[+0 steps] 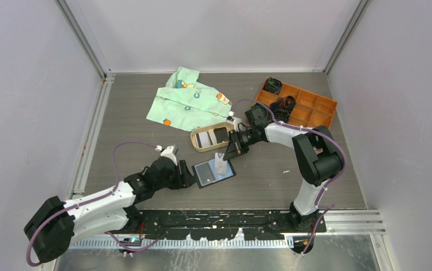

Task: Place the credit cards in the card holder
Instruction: Insert the credit card into the card holder.

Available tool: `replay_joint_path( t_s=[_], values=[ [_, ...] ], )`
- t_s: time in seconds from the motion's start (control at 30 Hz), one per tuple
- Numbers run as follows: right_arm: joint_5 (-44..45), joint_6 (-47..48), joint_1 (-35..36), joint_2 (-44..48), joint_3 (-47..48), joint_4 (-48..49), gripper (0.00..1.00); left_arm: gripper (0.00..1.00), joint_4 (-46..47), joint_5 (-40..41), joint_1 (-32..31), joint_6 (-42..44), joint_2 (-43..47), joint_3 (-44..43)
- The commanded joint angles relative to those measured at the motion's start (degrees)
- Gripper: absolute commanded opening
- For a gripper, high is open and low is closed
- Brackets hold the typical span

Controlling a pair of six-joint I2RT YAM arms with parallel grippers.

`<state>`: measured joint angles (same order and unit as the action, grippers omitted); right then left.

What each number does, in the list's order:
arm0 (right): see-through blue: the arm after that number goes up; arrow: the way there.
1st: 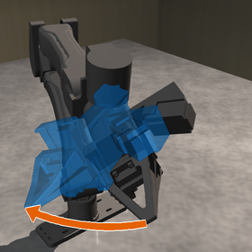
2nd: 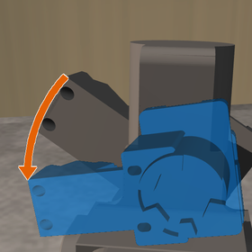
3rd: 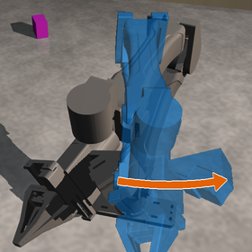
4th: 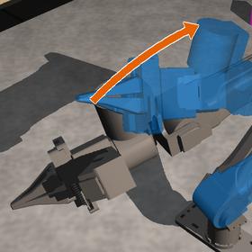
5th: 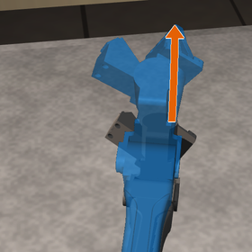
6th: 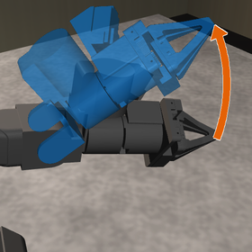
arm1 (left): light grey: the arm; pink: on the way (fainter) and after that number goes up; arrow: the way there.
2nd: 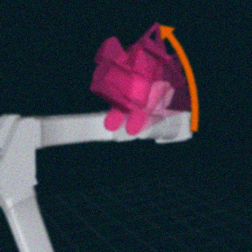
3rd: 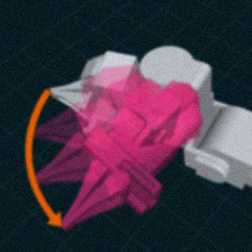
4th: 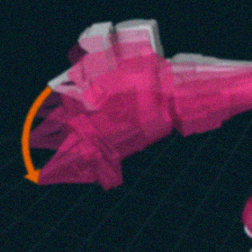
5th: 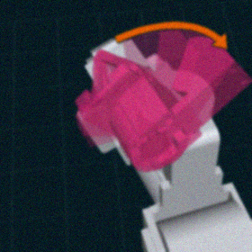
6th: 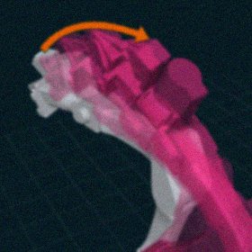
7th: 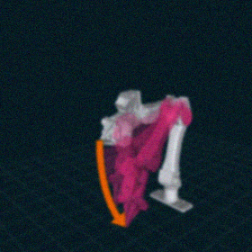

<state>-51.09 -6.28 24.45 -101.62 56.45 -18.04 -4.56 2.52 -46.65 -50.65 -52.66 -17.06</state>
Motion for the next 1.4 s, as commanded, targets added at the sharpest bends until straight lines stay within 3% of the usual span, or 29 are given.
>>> replay_joint_path(
  t_s=[0.0,0.43,0.93,1.37],
  values=[
    [-1.5,-0.9,-0.7,2.7,1.3,1.1,0.01,0.55,2.7,1.3,0.1,0.9,-2.7,-1.6],
    [-4.1,-1.4,-0.3,3.6,2.0,1.3,0.01,0.46,1.7,2.3,0.1,3.0,-6.1,-4.5],
    [-3.2,-2.8,0.6,0.4,0.9,2.8,0.01,0.42,1.4,0.8,0.1,3.2,-5.4,-6.1],
    [0.2,0.0,1.3,-0.6,2.1,-0.6,0.01,0.41,3.3,0.1,0.2,2.1,-9.9,-6.7]
  ],
)
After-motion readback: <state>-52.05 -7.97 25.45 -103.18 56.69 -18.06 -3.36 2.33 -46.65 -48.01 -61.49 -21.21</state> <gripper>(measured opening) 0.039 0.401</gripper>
